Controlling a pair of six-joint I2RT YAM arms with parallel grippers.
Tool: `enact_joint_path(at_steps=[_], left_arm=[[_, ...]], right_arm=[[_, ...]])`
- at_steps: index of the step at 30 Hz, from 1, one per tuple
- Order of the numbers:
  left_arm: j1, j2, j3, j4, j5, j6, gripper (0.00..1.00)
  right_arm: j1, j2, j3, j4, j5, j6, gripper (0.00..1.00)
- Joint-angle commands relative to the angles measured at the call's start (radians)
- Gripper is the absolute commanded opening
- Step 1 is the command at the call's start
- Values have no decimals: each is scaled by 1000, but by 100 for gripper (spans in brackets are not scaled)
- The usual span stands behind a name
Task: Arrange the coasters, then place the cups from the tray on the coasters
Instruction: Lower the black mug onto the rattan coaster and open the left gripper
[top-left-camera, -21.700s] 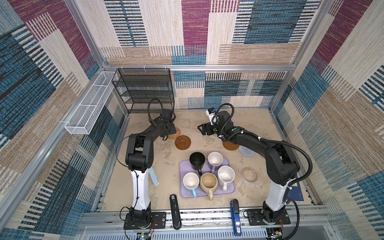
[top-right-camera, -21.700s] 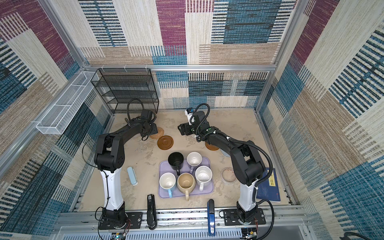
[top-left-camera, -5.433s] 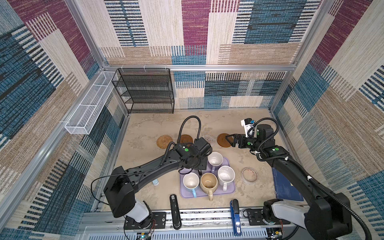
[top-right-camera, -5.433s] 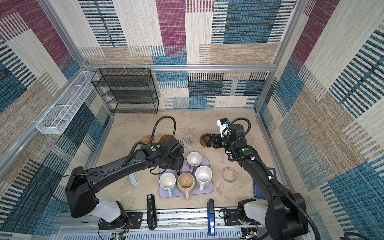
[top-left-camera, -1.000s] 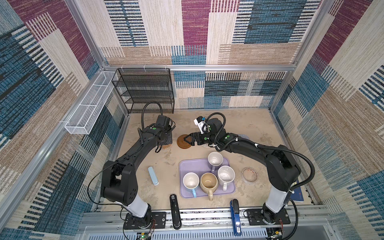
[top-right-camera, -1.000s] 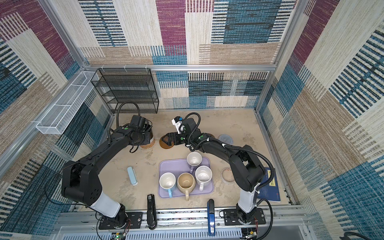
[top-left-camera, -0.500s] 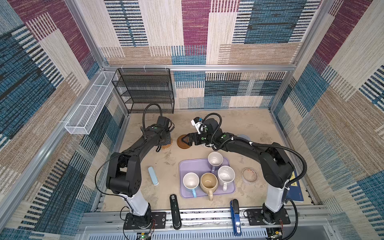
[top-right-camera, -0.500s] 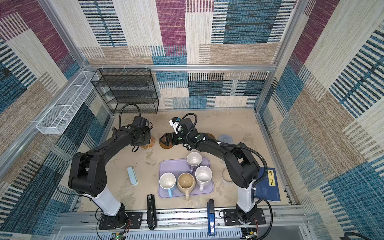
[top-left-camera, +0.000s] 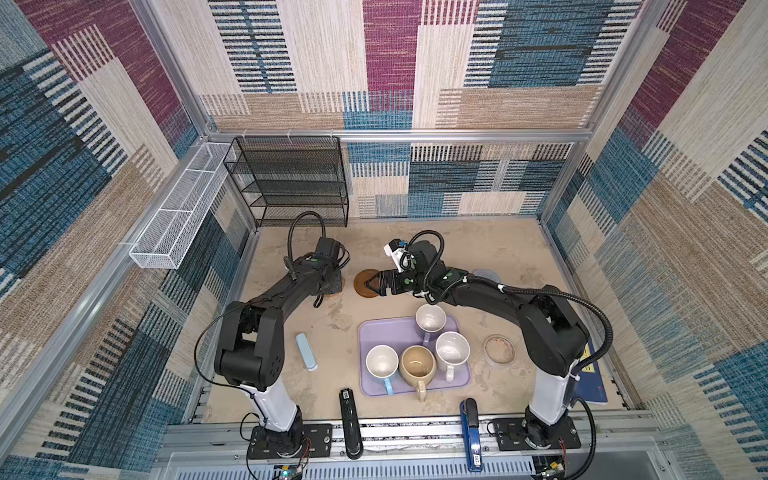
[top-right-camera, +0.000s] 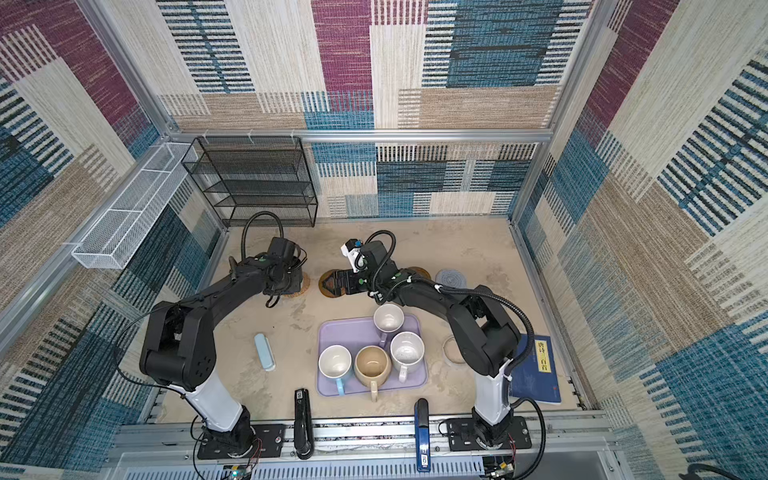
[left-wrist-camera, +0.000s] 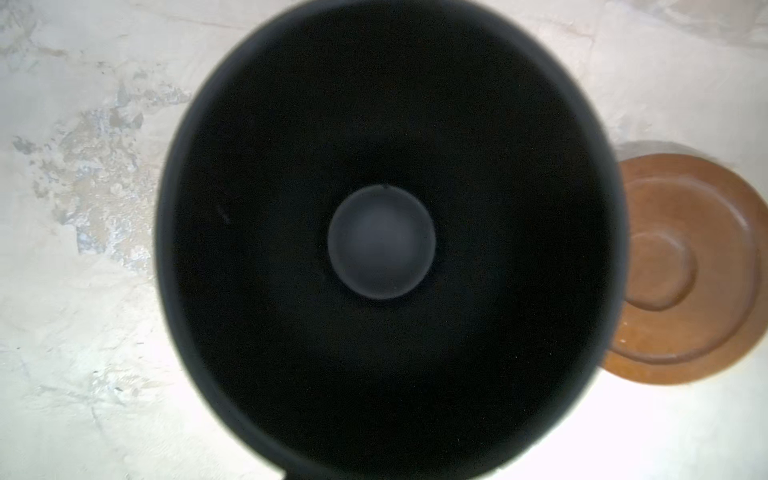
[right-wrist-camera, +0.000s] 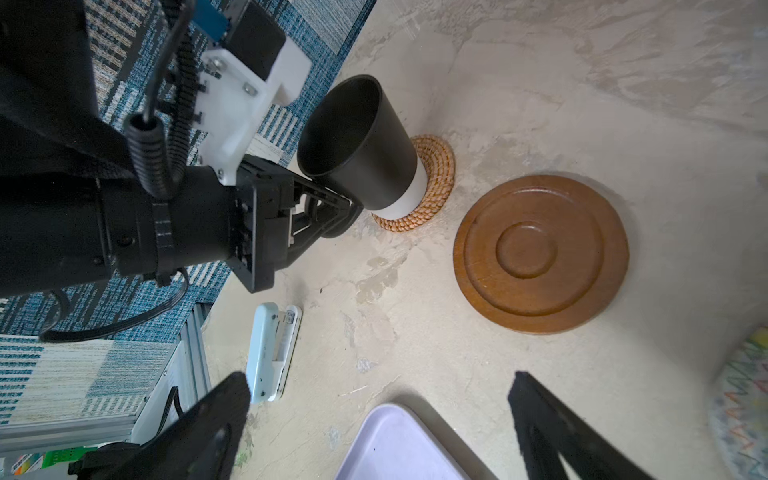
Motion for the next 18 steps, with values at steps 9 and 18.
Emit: enact_joint_path(at_steps=[9, 18], left_arm=[[2, -52, -3, 82, -50, 10, 0], [4, 4, -3, 101, -46, 3, 0]], right_arm=[[1, -6, -23, 34, 3, 0, 100], [1, -6, -19, 27, 5, -6, 100]])
